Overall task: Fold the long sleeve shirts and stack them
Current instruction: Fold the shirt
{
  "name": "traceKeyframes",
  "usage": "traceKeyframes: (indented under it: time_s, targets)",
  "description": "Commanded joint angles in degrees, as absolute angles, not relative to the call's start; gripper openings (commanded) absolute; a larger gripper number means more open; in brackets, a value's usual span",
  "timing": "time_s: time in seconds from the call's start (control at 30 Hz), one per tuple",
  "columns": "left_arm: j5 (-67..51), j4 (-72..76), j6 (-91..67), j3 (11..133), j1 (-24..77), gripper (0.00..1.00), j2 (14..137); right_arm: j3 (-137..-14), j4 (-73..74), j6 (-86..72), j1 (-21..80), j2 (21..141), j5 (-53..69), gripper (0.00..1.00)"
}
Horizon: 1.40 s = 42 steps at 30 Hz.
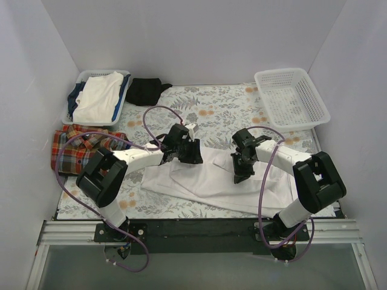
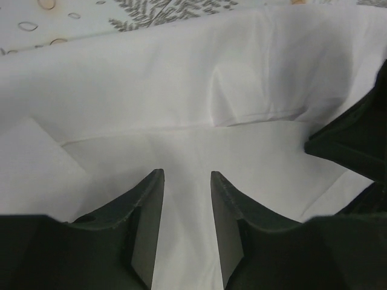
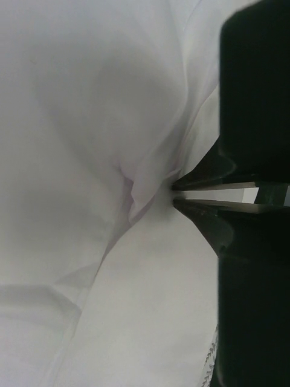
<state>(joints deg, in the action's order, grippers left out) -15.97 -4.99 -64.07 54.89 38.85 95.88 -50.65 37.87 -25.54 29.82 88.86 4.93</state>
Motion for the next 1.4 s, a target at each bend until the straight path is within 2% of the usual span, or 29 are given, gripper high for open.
traceKeyframes:
  time_s: [0.0, 0.13, 0.4, 0.53, 0.77, 0.83, 0.93, 1.13, 1.2, 1.37]
  targets:
    - [-8.18, -11.24, -63.72, 55.19, 38.85, 0.35, 98.00, -49.92, 36.56, -24.52, 30.15, 89.30, 6.24, 0.18]
    - [-4.49, -15.01, -63.81, 56.07, 38.85, 0.31, 100.10, -49.66, 37.09, -24.96, 30.15, 89.47, 5.36, 0.17]
    - [17.36, -29.33, -64.51, 60.38, 38.23, 0.28, 99.32, -50.01, 38.14, -25.58, 30.15, 90.44, 3.87, 0.18]
    - [22.49, -32.95, -65.83, 59.77, 35.08, 0.31, 95.29, -50.19, 38.41, -25.75, 30.15, 91.32, 3.87, 0.18]
    - [34.36, -37.79, -63.91, 60.20, 26.91, 0.46, 87.64, -51.15, 38.76, -26.02, 30.15, 91.06, 3.08, 0.18]
    - [35.50, -38.06, -63.11, 62.21, 23.65, 0.47, 86.40, -51.85, 38.76, -26.37, 30.15, 90.62, 2.90, 0.20]
    - [31.83, -37.80, -63.10, 64.68, 22.59, 0.46, 84.56, -52.82, 39.11, -26.54, 30.15, 90.18, 1.77, 0.22]
    - [8.19, -29.37, -61.00, 64.16, 24.16, 0.42, 81.56, -56.16, 41.83, -28.73, 30.06, 86.41, -6.22, 0.30]
    - [0.55, -26.46, -60.21, 63.72, 26.53, 0.41, 83.22, -57.30, 43.06, -29.79, 29.97, 85.35, -8.69, 0.33]
    - [-6.23, -22.16, -64.42, 63.37, 31.46, 0.39, 90.25, -58.36, 45.00, -31.90, 28.31, 82.71, -13.53, 0.37]
